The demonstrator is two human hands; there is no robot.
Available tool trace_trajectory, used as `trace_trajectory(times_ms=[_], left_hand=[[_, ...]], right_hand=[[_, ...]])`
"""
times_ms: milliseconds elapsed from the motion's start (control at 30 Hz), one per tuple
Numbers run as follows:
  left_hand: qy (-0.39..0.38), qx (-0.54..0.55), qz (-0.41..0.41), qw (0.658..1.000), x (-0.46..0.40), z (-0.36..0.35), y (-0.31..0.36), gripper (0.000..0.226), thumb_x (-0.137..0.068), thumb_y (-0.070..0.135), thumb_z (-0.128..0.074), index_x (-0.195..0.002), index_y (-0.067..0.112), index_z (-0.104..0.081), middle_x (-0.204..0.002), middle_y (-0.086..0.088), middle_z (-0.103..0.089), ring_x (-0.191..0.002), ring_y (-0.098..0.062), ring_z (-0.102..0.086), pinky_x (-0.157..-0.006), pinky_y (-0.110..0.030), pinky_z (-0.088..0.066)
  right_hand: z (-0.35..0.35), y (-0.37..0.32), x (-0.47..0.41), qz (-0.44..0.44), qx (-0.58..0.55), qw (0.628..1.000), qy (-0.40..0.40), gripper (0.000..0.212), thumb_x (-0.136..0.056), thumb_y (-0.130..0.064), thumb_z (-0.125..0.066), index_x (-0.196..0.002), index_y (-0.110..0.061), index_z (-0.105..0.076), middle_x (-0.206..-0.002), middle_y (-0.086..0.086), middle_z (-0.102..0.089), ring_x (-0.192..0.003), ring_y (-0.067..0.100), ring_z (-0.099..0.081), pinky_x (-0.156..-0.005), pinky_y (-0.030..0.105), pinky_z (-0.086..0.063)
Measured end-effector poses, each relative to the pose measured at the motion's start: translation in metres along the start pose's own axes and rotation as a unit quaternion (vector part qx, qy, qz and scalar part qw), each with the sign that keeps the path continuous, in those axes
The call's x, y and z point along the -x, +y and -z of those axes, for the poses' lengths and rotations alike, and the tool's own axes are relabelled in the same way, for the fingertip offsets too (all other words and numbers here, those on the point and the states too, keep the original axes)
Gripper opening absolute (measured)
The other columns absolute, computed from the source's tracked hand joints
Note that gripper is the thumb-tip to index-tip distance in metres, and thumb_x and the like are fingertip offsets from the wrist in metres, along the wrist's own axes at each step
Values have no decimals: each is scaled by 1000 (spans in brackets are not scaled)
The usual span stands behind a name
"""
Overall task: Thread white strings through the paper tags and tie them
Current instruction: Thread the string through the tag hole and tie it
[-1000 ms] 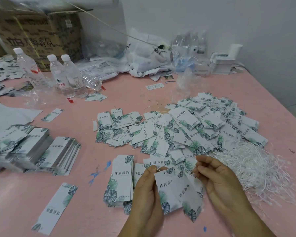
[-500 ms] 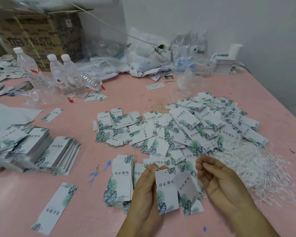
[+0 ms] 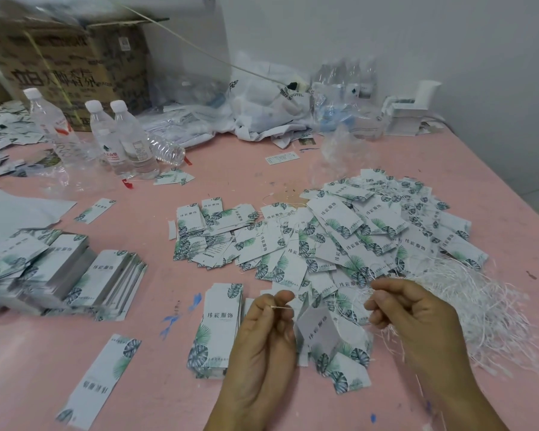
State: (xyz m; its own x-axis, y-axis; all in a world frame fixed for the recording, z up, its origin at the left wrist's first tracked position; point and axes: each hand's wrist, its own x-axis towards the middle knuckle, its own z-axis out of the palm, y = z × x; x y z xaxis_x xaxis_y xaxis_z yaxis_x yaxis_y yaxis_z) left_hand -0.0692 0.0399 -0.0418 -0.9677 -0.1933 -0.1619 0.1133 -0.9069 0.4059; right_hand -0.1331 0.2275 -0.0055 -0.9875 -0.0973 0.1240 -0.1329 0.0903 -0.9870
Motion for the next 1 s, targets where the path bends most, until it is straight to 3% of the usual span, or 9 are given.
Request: trace_trajectory(times_ms=[67,133,233,333,433,533,700,867,1000], left_hand=[[-9,0,-10,1000,0,1,2,35,-53,15,-97,-76,14,-70,-91,-6,-69,-62,-10,-57,-55,-22,-51],[-17,25,-1,1000,2,1,3,36,-53,12,-97,-78,12,-72,-87,-8,-68,-57,-12,-55,-48,-22,-48],[-25,51,19,998,4,-1,4,40,-50,9,-97,-81,11,-72,-80,-10,-67,-55,-13,-58,-45,-22,-49],[-18,47,34,998,6,-4,6,42,-52,13,-97,-82,15,-69,-71,-8,-65,-51,-13,-59,-43,-22,-49],[10,12,42,999,6,-4,6,14,-77,23,-77,-84,22,-66,-63,-6,-65,-46,-14,-60,-41,-21,-49],[29,-50,33,998,7,-5,2,11,-85,25,-56,-80,22,-65,-54,-9,-58,-41,-15,-54,-40,-22,-47],[-5,-116,21,993,6,-5,-12,9,-91,18,-60,-89,13,-53,-50,-5,-40,-41,-14,-38,-41,-22,-39],[-57,-150,36,986,8,1,-17,14,-84,14,-71,-92,7,-62,-53,-10,-49,-52,-21,-53,-55,-31,-43],[-94,-160,27,982,8,4,-17,22,-80,12,-77,-99,2,-68,-61,-14,-62,-57,-23,-64,-58,-29,-55]], right_hand=[[3,-2,-2,-22,-21,999,-18,22,-87,-6,-64,-90,-25,-76,-63,8,-66,-48,15,-56,-49,22,-52],[6,-3,-5,-63,-60,996,-35,13,-80,-17,-67,-89,-20,-76,-56,7,-58,-42,13,-46,-41,20,-43],[9,-2,-10,-153,-164,973,-59,13,-72,-20,-68,-81,-15,-75,-52,4,-49,-36,8,-37,-34,14,-31],[9,-1,-11,-212,-285,931,-88,12,-75,-9,-63,-76,-10,-75,-53,5,-50,-35,7,-41,-33,14,-35],[4,-2,-9,-229,-357,895,-139,10,-71,-7,-70,-80,-6,-76,-62,10,-57,-44,11,-49,-40,18,-44],[0,-2,-4,-232,-376,877,-189,44,-49,-12,-94,-88,-3,-76,-67,14,-63,-48,13,-57,-44,21,-49],[-18,-2,8,-228,-361,879,-211,15,-78,-2,-61,-82,-8,-74,-67,21,-64,-46,18,-61,-43,23,-52],[-34,-2,18,-174,-291,915,-220,17,-66,-9,-83,-81,-8,-74,-63,15,-62,-49,17,-57,-48,25,-51],[-32,2,20,-138,-269,932,-201,26,-68,-20,-82,-87,-5,-73,-65,17,-63,-55,20,-60,-55,29,-53]])
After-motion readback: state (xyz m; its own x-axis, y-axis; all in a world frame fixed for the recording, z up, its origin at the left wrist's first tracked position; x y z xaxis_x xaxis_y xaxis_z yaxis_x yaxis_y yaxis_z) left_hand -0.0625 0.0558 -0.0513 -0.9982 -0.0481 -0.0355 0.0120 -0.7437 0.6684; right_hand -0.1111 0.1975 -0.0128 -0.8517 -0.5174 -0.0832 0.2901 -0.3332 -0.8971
